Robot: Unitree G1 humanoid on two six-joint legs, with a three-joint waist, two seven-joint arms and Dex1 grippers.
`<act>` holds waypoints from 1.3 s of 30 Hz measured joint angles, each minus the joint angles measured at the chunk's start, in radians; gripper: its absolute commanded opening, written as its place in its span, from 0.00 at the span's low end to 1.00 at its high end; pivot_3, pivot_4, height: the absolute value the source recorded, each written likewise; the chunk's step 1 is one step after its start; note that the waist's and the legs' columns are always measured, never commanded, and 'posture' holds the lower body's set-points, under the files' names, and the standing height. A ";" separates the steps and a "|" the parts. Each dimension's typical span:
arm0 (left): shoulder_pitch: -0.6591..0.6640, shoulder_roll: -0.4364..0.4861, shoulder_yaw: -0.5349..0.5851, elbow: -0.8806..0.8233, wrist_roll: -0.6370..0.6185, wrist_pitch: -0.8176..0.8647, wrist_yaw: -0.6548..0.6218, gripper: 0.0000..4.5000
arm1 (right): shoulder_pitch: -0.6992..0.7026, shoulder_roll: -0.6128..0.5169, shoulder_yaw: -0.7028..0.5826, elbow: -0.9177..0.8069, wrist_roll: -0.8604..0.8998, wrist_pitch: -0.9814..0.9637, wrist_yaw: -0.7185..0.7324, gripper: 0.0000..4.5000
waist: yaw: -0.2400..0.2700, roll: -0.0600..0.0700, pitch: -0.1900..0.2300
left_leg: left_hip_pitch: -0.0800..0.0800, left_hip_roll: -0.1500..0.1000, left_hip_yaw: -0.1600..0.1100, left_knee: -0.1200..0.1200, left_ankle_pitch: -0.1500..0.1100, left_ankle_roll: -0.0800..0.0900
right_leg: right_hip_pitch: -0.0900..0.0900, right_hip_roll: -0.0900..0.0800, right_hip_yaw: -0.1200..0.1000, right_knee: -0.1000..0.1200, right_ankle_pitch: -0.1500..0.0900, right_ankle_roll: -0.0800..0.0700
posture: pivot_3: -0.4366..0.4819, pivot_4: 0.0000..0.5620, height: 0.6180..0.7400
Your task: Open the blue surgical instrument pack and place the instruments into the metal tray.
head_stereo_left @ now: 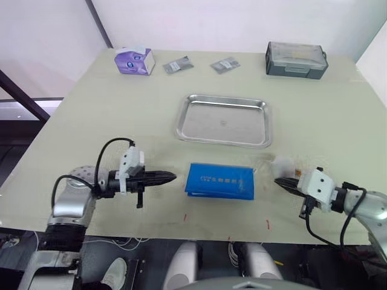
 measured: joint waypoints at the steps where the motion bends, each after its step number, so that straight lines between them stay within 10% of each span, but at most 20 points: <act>1: 0.022 0.035 0.036 -0.049 -0.013 0.000 0.004 0.00 | 0.037 0.018 -0.028 -0.015 0.030 -0.061 0.004 0.01 | -0.004 0.000 0.000 | 0.000 0.001 0.000 0.000 0.000 0.000 | 0.000 0.000 0.000 0.000 0.000 0.000 | 0.48 0.27 0.98; 5: 0.038 0.079 0.065 -0.110 -0.083 0.053 -0.030 0.15 | 0.067 0.031 -0.029 -0.011 0.038 -0.155 0.015 0.00 | -0.002 0.000 0.001 | 0.001 0.001 0.001 0.000 0.000 0.000 | 0.000 0.000 0.000 0.000 0.000 0.000 | 0.48 0.27 0.98; 14: -0.017 0.154 0.068 -0.223 -0.202 0.144 -0.150 1.00 | 0.039 0.086 0.072 0.089 -0.067 -0.454 0.023 0.90 | -0.003 -0.001 0.001 | 0.001 0.000 0.001 0.000 0.000 0.000 | 0.001 0.002 0.001 0.000 0.000 0.000 | 0.48 0.27 0.98; 39: -0.075 0.198 -0.060 -0.253 -0.258 0.156 -0.168 1.00 | -0.390 0.101 0.312 0.592 -0.539 -1.127 -0.263 0.92 | -0.025 0.000 0.005 | 0.002 0.001 0.002 0.001 0.000 0.000 | 0.000 0.005 0.003 0.002 0.000 -0.001 | 0.48 0.27 0.98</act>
